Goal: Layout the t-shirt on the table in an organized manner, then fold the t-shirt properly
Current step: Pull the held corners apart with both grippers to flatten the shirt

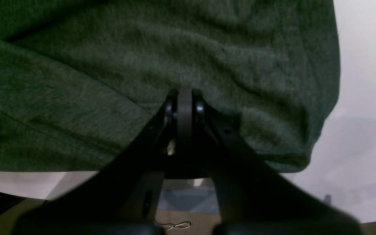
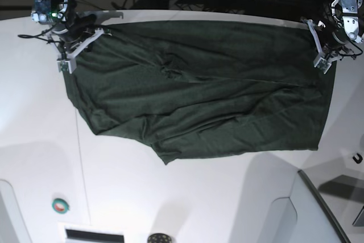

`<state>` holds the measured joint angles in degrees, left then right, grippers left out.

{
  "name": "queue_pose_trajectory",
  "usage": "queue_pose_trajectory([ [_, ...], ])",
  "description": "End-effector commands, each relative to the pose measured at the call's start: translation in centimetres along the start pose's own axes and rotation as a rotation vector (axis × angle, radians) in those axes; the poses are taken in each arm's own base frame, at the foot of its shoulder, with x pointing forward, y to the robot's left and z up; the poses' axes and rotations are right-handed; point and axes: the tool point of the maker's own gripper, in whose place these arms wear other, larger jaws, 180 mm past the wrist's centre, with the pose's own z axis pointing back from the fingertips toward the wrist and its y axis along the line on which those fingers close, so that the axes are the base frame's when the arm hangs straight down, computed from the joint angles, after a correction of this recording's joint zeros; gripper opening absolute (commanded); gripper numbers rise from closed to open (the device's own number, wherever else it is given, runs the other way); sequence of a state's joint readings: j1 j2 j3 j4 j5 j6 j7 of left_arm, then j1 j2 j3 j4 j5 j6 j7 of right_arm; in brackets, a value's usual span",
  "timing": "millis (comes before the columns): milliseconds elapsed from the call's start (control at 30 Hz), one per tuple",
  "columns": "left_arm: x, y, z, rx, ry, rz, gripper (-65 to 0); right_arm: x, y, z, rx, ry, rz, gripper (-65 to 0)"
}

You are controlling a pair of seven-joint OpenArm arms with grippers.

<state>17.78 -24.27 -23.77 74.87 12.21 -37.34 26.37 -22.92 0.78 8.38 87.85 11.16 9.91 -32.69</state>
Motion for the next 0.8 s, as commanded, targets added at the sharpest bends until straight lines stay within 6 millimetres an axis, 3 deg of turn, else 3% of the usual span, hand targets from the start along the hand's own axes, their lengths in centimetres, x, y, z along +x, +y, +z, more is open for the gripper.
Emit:
queue_pose_trajectory([
  [0,1.1,1.6,0.7,0.042,-0.029,-0.022,-58.1,-1.3,0.3,0.3,0.0,0.049,0.006,-64.4],
  [233,5.0,2.6,2.6,0.096,-0.125,-0.065,-58.1,3.8,1.2,2.7,0.008,-0.105,0.036,-64.4],
  [400,6.3,2.8,4.1,0.104,-0.108,-0.133,-58.1,10.0,1.7,3.7,0.007,-0.21,0.067,-64.4],
  [600,6.7,3.0,4.4,0.115,-0.12,-0.133,-58.1,17.5,1.3,0.5,0.014,-0.262,0.061,-64.4],
  [667,6.1,4.0,4.8,0.144,-0.124,-0.076,-58.1,19.3,0.8,-0.9,0.014,-0.265,0.053,-64.4],
  [767,5.2,6.9,6.1,0.229,-0.146,0.043,-58.1,21.4,0.9,-2.8,0.027,-0.261,0.03,-64.4],
])
